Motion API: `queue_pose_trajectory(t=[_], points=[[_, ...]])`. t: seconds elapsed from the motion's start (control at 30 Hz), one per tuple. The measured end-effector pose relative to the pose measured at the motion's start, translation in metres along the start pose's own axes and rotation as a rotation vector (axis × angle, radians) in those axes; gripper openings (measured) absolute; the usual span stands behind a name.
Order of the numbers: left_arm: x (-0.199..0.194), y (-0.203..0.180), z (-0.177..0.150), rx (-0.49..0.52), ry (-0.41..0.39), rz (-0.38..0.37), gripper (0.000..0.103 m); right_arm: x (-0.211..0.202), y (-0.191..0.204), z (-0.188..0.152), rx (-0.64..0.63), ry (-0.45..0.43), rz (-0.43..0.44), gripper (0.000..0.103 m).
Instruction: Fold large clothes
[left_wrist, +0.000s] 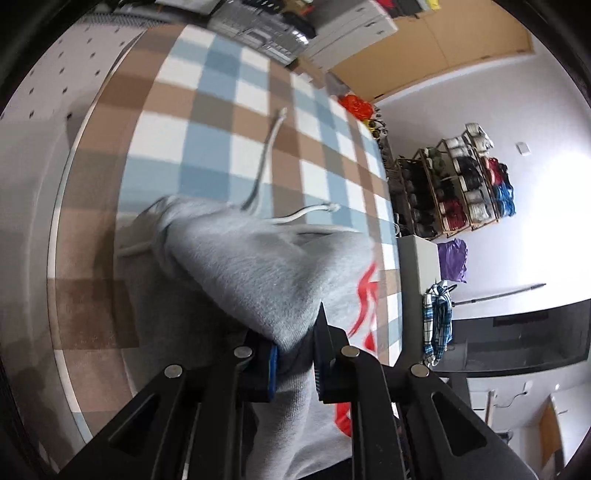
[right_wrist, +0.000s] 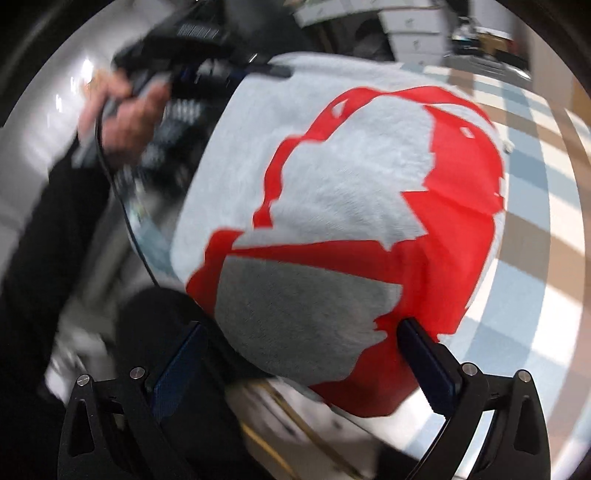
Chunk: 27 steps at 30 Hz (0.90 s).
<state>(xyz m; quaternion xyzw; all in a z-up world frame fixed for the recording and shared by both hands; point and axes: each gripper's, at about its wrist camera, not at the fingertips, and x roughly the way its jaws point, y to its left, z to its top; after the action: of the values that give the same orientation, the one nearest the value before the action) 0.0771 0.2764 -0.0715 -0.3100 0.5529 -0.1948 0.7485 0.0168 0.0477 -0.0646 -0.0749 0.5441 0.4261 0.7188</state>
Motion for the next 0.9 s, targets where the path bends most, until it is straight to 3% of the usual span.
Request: queue_pose_trajectory(t=[0.07,0.13,0.2,0.23,0.4,0.47,0.53,0.57,0.63,0.67,0.8,0.9], points=[[0.009,0.01,-0.004,-0.019,0.023,-0.018,0.013,0.008,0.01,0.006,-0.109,0.123,-0.041,0.103],[0.015,0.016,-0.011,-0.058,0.05,-0.029,0.027,0.011,0.013,0.015,-0.154,0.207,-0.059,0.103],[0.017,0.02,-0.026,-0.11,0.063,-0.042,0.076,0.012,0.008,0.023,-0.133,0.247,-0.036,0.103],[0.019,0.022,-0.036,-0.118,0.07,-0.056,0.081,0.01,0.004,0.027,-0.112,0.256,-0.006,0.103],[0.031,0.022,-0.081,-0.081,0.125,-0.061,0.081,0.004,-0.026,0.028,0.032,0.204,0.156,0.103],[0.044,0.022,-0.092,-0.085,0.162,-0.068,0.081,0.004,-0.029,0.026,0.043,0.181,0.17,0.103],[0.057,0.017,-0.1,-0.081,0.189,-0.129,0.081,0.004,-0.024,0.02,0.041,0.162,0.168,0.103],[0.061,0.013,-0.102,-0.072,0.196,-0.146,0.08,0.003,-0.025,0.017,0.044,0.156,0.168,0.103],[0.066,0.001,-0.105,-0.019,0.203,-0.163,0.054,0.003,-0.029,0.014,0.072,0.144,0.178,0.103],[0.067,-0.005,-0.105,0.01,0.212,-0.159,0.011,0.002,-0.032,0.015,0.084,0.14,0.183,0.103],[0.053,-0.016,-0.104,0.067,0.184,-0.128,0.007,0.0,-0.038,0.006,0.088,0.143,0.2,0.103],[0.037,-0.015,-0.101,0.087,0.151,-0.123,0.007,-0.019,-0.049,0.017,0.131,0.142,0.284,0.101]])
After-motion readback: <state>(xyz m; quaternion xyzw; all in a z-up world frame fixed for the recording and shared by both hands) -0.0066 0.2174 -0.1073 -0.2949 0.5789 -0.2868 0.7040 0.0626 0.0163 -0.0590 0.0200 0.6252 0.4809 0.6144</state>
